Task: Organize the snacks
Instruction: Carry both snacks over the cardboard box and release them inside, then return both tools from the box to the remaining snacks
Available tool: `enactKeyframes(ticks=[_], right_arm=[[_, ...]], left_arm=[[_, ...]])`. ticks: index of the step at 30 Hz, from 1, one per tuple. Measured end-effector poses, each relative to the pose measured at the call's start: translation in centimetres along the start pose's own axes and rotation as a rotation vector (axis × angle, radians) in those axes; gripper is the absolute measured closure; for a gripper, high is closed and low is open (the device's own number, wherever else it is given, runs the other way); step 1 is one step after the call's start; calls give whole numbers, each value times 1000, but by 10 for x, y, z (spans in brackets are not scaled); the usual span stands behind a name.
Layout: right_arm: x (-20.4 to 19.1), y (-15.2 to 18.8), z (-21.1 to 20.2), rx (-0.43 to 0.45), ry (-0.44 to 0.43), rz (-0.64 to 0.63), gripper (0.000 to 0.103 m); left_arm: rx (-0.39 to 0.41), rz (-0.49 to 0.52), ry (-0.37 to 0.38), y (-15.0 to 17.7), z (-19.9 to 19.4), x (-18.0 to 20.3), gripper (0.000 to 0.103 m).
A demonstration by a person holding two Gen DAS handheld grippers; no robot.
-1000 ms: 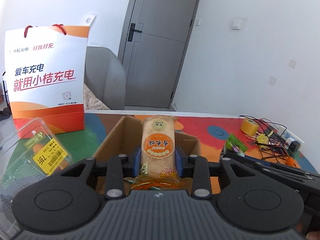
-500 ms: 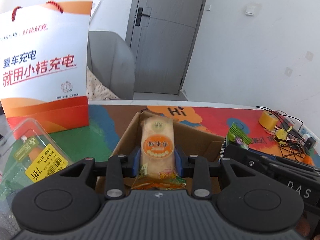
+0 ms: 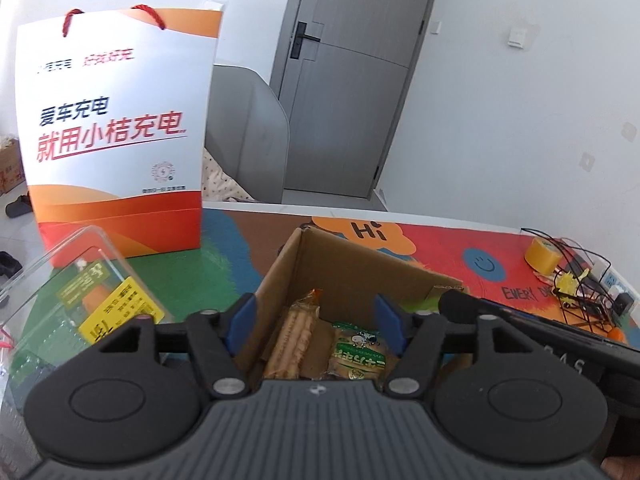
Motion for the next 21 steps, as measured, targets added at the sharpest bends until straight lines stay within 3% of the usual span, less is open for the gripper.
enactKeyframes(ticks=[2,4,8,21], right_arm=[[2,0,-5,4,6,12,55],[5,1,-12,7,9,29,54],[12,5,-30,25,30,48,44],[44,17,-79,47,89,96,35]], left_arm=[[6,-8,-7,2,-4,0,22],[6,-16,-11,4,-8,-1,19],[-6,-31,-4,8,-14,-1,17],[-38,-8,12,25,-30,24,9]])
Point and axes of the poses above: each gripper's, at about its wrist camera, not at the fingertips, and z roughly the way its jaws point, x to its right, y to its underside, the point moved 5 cm from there along z, roughly the way its jaws point, and after that the axes turned 1 degree about -y, right-handed, at the moved point
